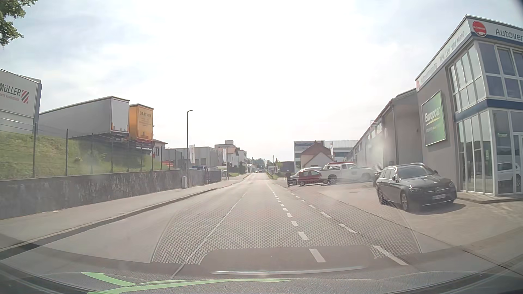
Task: Follow the waypoints while adhering to traffic rules and regulations
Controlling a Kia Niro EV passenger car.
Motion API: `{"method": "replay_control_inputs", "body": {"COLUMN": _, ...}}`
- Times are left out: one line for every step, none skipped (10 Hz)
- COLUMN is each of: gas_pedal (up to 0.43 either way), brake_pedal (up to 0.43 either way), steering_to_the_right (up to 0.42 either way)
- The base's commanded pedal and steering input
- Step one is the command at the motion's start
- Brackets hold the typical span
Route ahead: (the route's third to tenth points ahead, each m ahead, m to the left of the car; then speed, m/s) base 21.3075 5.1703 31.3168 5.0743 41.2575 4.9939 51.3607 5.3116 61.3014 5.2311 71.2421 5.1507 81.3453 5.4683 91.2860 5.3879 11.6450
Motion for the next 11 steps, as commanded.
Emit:
{"method": "replay_control_inputs", "body": {"gas_pedal": 0.039, "brake_pedal": 0.0, "steering_to_the_right": -0.003}}
{"method": "replay_control_inputs", "body": {"gas_pedal": 0.039, "brake_pedal": 0.0, "steering_to_the_right": -0.003}}
{"method": "replay_control_inputs", "body": {"gas_pedal": 0.039, "brake_pedal": 0.0, "steering_to_the_right": -0.003}}
{"method": "replay_control_inputs", "body": {"gas_pedal": 0.039, "brake_pedal": 0.0, "steering_to_the_right": -0.003}}
{"method": "replay_control_inputs", "body": {"gas_pedal": 0.039, "brake_pedal": 0.0, "steering_to_the_right": -0.003}}
{"method": "replay_control_inputs", "body": {"gas_pedal": 0.047, "brake_pedal": 0.0, "steering_to_the_right": -0.003}}
{"method": "replay_control_inputs", "body": {"gas_pedal": 0.047, "brake_pedal": 0.0, "steering_to_the_right": -0.003}}
{"method": "replay_control_inputs", "body": {"gas_pedal": 0.047, "brake_pedal": 0.0, "steering_to_the_right": -0.003}}
{"method": "replay_control_inputs", "body": {"gas_pedal": 0.047, "brake_pedal": 0.0, "steering_to_the_right": -0.003}}
{"method": "replay_control_inputs", "body": {"gas_pedal": 0.047, "brake_pedal": 0.0, "steering_to_the_right": -0.003}}
{"method": "replay_control_inputs", "body": {"gas_pedal": 0.047, "brake_pedal": 0.0, "steering_to_the_right": -0.003}}
